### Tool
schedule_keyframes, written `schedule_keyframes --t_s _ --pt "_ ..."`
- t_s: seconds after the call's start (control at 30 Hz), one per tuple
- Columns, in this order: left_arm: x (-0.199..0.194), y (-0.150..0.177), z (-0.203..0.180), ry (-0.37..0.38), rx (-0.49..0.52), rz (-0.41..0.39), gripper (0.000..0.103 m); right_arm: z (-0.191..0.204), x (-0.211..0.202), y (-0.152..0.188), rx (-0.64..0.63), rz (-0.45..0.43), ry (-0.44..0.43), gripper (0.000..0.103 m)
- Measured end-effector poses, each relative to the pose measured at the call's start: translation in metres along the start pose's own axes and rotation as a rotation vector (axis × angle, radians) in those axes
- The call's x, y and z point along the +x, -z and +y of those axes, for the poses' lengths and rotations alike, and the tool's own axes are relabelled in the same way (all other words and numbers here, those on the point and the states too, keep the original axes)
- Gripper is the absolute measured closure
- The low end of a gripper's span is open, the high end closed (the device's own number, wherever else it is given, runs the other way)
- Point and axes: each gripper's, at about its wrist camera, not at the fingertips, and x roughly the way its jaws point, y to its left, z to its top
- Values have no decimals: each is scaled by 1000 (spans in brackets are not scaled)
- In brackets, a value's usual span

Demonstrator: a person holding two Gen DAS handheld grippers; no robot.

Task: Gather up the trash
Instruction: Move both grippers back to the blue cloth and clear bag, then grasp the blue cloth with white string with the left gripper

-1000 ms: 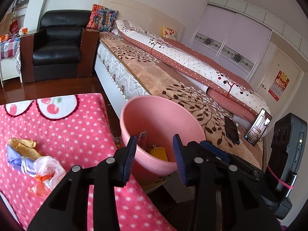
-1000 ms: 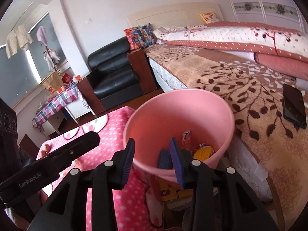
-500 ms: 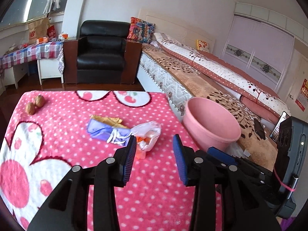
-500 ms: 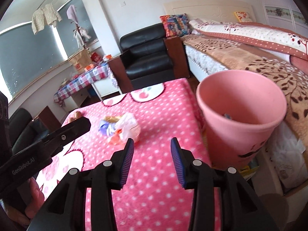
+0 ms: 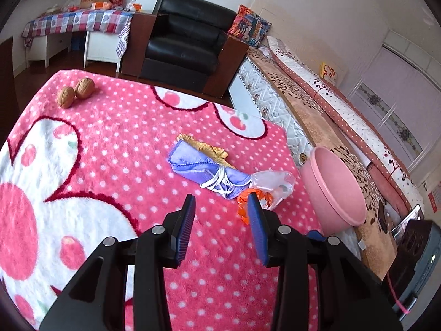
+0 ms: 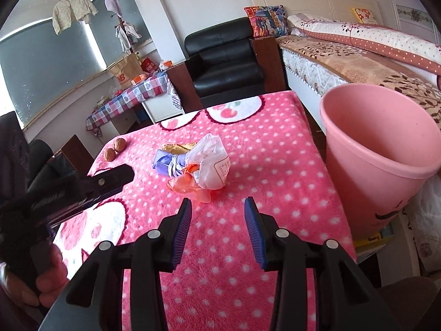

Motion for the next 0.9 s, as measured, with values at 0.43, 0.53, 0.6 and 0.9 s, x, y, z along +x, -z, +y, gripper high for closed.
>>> schedule_keyframes --t_s 0.43,0.53,0.6,0.9 --pt "68 -34 18 -68 -332 150 64 1 5 2 -13 28 -31 64" --pt "77 -36 18 -114 -375 156 64 2 6 2 -21 34 -42 64" --pt "79 -38 16 -135 -384 147 64 2 6 3 -21 37 -48 64" --pt "87 -44 17 -127 -390 136 64 -8 7 4 32 60 -72 64"
